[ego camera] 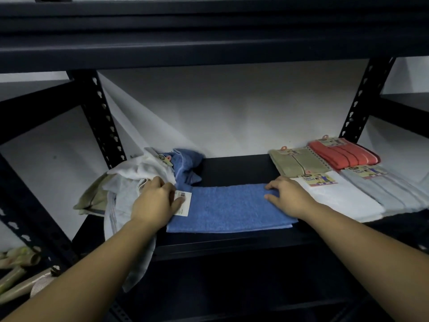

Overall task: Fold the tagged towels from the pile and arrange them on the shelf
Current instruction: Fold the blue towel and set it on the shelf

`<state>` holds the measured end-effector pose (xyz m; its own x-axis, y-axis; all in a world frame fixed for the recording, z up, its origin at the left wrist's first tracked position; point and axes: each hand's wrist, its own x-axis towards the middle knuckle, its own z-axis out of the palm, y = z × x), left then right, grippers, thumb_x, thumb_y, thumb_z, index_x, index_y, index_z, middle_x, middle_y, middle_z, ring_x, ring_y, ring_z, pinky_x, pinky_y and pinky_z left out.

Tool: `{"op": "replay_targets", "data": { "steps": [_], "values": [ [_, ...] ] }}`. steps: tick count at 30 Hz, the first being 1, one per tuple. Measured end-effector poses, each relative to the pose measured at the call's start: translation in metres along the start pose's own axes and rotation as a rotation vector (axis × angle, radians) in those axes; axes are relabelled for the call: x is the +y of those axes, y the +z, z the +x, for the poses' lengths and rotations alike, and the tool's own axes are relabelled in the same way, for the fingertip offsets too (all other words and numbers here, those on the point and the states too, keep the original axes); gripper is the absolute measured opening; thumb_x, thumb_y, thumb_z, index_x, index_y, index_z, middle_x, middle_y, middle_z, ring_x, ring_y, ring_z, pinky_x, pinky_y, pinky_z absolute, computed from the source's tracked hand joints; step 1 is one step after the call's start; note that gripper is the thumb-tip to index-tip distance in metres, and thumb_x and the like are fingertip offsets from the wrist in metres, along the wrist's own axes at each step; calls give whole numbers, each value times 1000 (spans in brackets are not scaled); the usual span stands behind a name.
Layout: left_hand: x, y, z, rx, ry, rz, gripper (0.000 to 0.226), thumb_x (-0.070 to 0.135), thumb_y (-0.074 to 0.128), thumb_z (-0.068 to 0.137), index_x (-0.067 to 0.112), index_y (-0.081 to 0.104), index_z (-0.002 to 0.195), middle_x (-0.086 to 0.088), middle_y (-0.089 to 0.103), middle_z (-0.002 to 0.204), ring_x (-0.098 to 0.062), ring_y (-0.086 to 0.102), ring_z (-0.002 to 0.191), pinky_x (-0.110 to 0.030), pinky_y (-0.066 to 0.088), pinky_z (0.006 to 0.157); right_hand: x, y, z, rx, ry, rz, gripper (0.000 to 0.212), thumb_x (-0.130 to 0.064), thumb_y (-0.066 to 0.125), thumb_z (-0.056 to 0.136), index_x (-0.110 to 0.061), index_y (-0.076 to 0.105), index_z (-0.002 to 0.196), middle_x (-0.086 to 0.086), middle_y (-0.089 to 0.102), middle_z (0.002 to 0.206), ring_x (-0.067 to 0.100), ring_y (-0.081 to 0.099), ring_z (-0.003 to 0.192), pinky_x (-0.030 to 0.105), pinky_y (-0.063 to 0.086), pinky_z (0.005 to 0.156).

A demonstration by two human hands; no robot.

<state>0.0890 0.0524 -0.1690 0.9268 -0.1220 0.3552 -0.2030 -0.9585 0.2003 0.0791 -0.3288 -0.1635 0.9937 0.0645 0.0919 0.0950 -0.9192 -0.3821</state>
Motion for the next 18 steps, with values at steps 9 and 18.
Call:
{"op": "replay_targets", "data": {
  "steps": [9,18],
  "values": [
    [45,1,0,2,194,-75,17,37,74,80,22,67,87,-2,62,87,-30,62,85,-41,54,72,-1,-17,-3,3,-55,2,42,-34,69,98,-20,64,137,1,63,137,22,59,124,31,44,104],
    [189,24,-4,-266,517,-344,45,57,73,86,24,69,117,7,60,115,-11,52,110,-26,42,99,44,-29,-53,183,-88,276,10,-17,81,85,-22,73,86,-7,67,83,8,60,77,21,46,72]
  ]
}}
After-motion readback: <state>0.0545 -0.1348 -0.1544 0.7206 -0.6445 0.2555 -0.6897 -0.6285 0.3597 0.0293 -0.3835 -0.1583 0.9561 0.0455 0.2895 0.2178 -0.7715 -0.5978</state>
